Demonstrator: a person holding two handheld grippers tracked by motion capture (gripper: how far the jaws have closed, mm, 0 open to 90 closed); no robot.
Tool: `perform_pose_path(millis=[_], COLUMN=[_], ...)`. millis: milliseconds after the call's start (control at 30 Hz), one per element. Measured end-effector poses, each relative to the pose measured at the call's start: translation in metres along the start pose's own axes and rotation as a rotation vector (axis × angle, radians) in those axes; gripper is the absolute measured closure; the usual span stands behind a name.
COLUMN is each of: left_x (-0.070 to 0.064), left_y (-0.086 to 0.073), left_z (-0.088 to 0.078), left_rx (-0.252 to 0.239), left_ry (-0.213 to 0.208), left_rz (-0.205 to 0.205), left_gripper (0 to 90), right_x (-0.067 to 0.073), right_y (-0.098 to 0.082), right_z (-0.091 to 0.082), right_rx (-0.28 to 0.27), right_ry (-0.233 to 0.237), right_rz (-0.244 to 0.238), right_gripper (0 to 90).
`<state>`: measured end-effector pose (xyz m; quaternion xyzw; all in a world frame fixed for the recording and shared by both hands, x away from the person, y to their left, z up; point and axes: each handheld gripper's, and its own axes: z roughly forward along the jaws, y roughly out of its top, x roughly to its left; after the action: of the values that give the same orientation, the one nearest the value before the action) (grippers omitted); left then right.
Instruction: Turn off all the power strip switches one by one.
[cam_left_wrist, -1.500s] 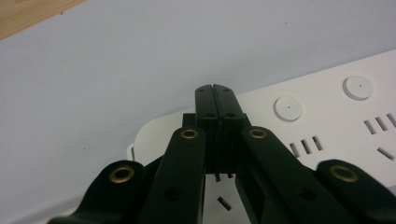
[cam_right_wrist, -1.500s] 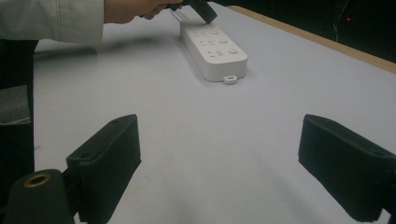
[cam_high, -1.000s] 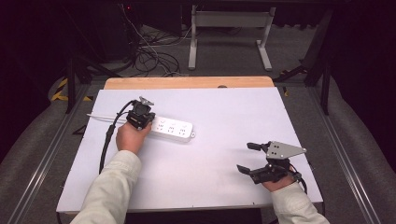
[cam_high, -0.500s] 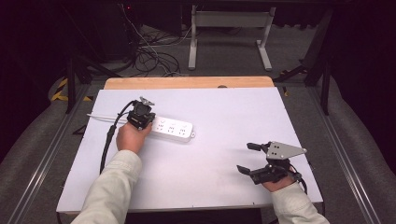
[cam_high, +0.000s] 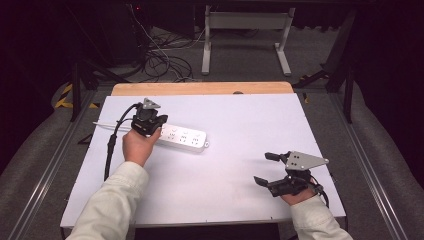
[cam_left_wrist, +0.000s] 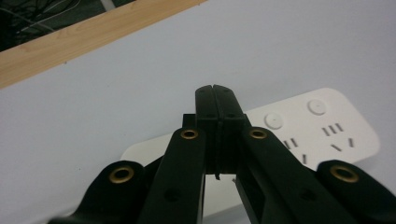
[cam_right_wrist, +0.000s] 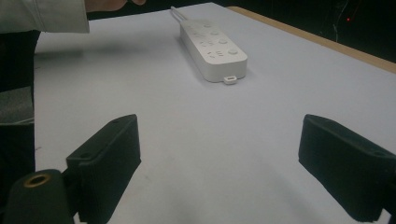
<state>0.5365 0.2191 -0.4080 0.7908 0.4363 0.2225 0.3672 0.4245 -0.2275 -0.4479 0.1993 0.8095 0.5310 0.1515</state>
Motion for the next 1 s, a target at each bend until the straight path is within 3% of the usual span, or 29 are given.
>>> perform_pose_path(millis=[67, 100, 133, 267, 367, 467, 600, 700, 933, 1000], left_x=[-0.004, -0.006, -0.008, -0.019, -0.025, -0.029, -0.032, -0.032, -0.03, -0.031], left_y=[-0.001, -0.001, -0.001, -0.003, -0.007, -0.012, -0.019, -0.024, -0.037, -0.041], left_z=[-0.01, -0.015, -0.021, -0.046, -0.063, -0.077, -0.088, -0.094, -0.103, -0.106], left_rx=[-0.015, -0.036, -0.051, -0.12, -0.17, -0.218, -0.242, -0.246, -0.29, -0.304], left_ry=[-0.008, -0.021, -0.038, -0.073, -0.106, -0.117, -0.15, -0.162, -0.214, -0.218], left_rz=[0.025, 0.027, 0.024, 0.08, 0.099, 0.123, 0.117, 0.135, 0.115, 0.13], left_gripper=[90.0, 78.2, 78.2, 69.9, 65.3, 59.9, 51.5, 47.0, 34.9, 30.8], right_x=[0.001, 0.001, 0.001, 0.001, 0.002, 0.002, 0.002, 0.003, 0.003, 0.003], right_y=[0.0, 0.0, 0.0, 0.0, 0.0, 0.0, 0.001, 0.001, 0.001, 0.001], right_z=[0.0, 0.0, 0.0, 0.0, 0.0, 0.0, 0.0, 0.0, 0.001, 0.001], right_rx=[-0.001, 0.0, 0.0, -0.001, -0.001, -0.002, 0.001, 0.0, 0.001, 0.002], right_ry=[-0.001, -0.002, -0.002, -0.002, -0.002, -0.002, -0.002, -0.002, -0.002, -0.001], right_rz=[0.0, -0.002, -0.002, -0.001, -0.002, -0.002, -0.005, -0.005, -0.006, -0.006], right_gripper=[13.2, 13.2, 13.2, 13.2, 13.2, 13.2, 13.2, 13.2, 13.2, 13.2])
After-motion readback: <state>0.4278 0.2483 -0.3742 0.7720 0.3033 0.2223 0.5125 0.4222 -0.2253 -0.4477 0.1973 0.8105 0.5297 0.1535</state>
